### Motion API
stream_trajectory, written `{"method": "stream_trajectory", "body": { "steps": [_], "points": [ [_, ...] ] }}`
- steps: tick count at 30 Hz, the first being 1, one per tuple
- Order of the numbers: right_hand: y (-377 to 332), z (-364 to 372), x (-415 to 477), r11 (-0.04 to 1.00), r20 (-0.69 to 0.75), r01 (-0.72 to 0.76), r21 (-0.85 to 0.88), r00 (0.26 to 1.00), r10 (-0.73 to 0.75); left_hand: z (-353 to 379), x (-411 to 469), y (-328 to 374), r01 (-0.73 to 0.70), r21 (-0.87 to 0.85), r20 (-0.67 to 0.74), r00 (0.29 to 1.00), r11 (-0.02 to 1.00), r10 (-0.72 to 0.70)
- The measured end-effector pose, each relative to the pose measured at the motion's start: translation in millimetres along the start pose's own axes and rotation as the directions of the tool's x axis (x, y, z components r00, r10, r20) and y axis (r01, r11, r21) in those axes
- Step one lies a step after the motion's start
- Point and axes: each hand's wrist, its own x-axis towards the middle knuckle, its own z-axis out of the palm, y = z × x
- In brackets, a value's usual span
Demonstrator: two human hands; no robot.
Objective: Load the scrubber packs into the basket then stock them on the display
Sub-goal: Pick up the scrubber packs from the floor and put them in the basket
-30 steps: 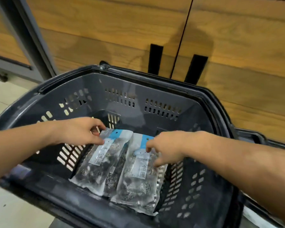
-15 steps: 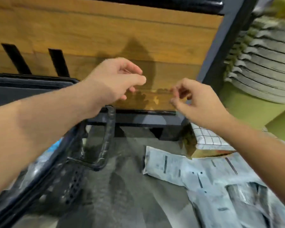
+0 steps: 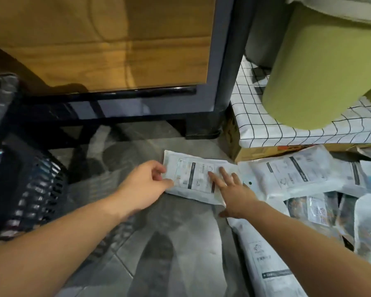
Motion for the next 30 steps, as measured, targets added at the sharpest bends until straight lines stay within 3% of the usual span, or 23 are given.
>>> {"method": "stream_trajectory", "body": {
  "steps": [3,6,9,11,17,20,23,26,29,30],
  "points": [
    [10,19,16,1.0,-0.025,0.01,0.019,1.0,-0.009,7,11,-28,0.028,0.085,0.001,1.0,0.996,-0.028],
    [19,24,23,0.988,-0.144,0.05,0.147,0.989,-0.029,16,17,-45,0.065,0.112,0.004,0.998,0.992,-0.066],
    [17,21,20,0.979,-0.193,0.078,0.187,0.98,-0.041,26,15,-52,0.023,0.159,0.013,1.0,0.987,-0.025],
    [9,13,14,0.972,-0.22,0.075,0.221,0.975,-0.025,31,14,-54,-0.071,0.284,0.012,0.997,0.956,0.07],
    [-22,-51,-34,0.963,-0.392,0.177,0.205,0.916,-0.085,41,6,-33,-0.27,0.671,0.078,0.952,0.69,0.296],
    [-29,-97,-61,0.93,-0.347,0.265,0.253,0.923,-0.169,38,2,-27,-0.325,0.733,0.035,0.895,0.597,0.444],
    [-29,-124,-81,0.908,-0.31,0.288,0.305,0.931,-0.191,36,-8,-19,-0.378,0.645,-0.045,0.849,0.664,0.527],
    [-16,-131,-102,0.766,-0.293,0.248,0.594,0.953,-0.081,30,-15,-14,-0.361,0.494,-0.113,0.875,0.791,0.47],
    [16,-106,-113,0.503,-0.278,0.129,0.855,0.932,0.234,21,-11,-19,-0.312,0.321,-0.097,0.929,0.894,0.358],
    [31,-88,-116,0.523,-0.212,0.005,0.852,0.917,0.338,18,-9,-20,-0.278,0.268,-0.097,0.945,0.923,0.312]
  ]
}}
